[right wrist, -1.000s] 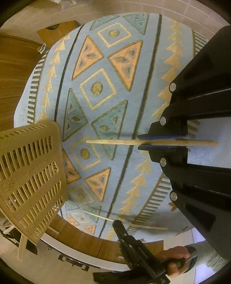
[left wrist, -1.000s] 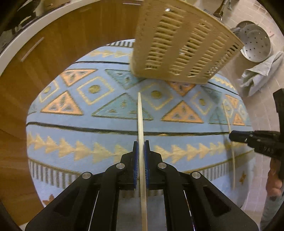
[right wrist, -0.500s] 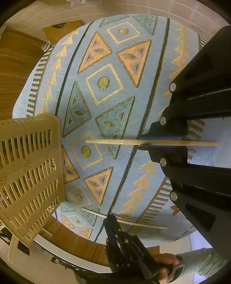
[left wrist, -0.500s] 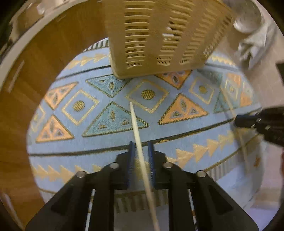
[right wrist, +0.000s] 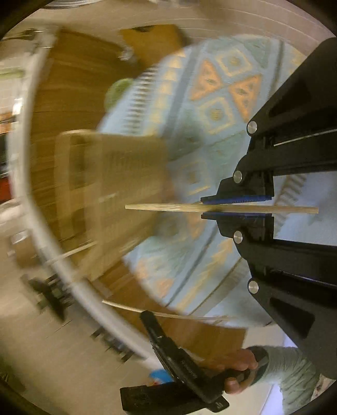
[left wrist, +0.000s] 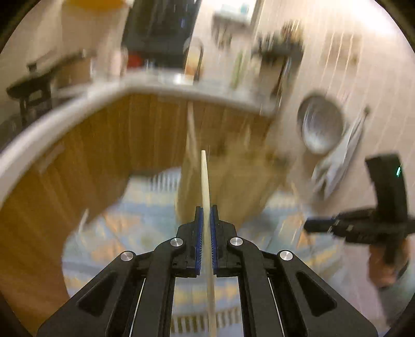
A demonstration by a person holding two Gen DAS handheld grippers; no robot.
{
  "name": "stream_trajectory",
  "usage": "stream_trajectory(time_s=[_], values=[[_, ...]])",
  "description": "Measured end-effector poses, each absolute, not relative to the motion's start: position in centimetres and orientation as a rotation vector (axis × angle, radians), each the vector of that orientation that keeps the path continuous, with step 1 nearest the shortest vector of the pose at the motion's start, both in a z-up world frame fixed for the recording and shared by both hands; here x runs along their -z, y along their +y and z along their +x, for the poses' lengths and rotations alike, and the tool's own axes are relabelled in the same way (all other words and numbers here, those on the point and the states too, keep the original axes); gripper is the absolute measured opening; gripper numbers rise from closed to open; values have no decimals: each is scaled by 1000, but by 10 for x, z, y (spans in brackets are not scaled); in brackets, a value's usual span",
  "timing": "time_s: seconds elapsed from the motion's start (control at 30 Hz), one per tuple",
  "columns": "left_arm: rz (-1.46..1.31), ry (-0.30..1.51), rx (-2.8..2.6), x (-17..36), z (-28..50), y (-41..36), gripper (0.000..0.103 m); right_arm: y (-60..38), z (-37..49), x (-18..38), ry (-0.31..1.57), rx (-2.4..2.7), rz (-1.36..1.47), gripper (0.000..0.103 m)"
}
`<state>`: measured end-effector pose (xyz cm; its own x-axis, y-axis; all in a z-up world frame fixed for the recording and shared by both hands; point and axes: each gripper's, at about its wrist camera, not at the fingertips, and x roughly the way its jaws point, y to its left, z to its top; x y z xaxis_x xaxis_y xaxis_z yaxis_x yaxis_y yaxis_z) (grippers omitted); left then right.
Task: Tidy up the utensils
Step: 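Lift both chopsticks up over the beige holder, then lower the chopsticks into the holder and open both grippers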
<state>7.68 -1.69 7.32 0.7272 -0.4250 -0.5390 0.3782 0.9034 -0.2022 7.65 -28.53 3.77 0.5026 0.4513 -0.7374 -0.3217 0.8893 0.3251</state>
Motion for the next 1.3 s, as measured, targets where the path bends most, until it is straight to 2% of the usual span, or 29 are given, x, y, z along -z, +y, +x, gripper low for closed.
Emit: stream_trajectory(time_s=[0.23, 0.47, 0.83, 1.17, 1.23, 1.3], values=[[-213, 274, 461, -149, 111, -25, 3, -280, 91, -115, 586, -453, 150, 5], [-179, 97, 374, -151, 144, -54, 3, -291, 134, -144, 364, -345, 202, 5], [-164, 92, 305, -108, 182, -68, 4, -284, 191, -96, 339, -237, 197, 5], [-193, 122, 277, -79, 186, -59, 5, -263, 176, -70, 315, -220, 82, 5], [-208, 127, 285, -77, 182, -53, 10, -261, 173, -69, 331, -241, 78, 5], [-214, 128, 297, -78, 178, -50, 26, -261, 171, -68, 354, -270, 77, 6]])
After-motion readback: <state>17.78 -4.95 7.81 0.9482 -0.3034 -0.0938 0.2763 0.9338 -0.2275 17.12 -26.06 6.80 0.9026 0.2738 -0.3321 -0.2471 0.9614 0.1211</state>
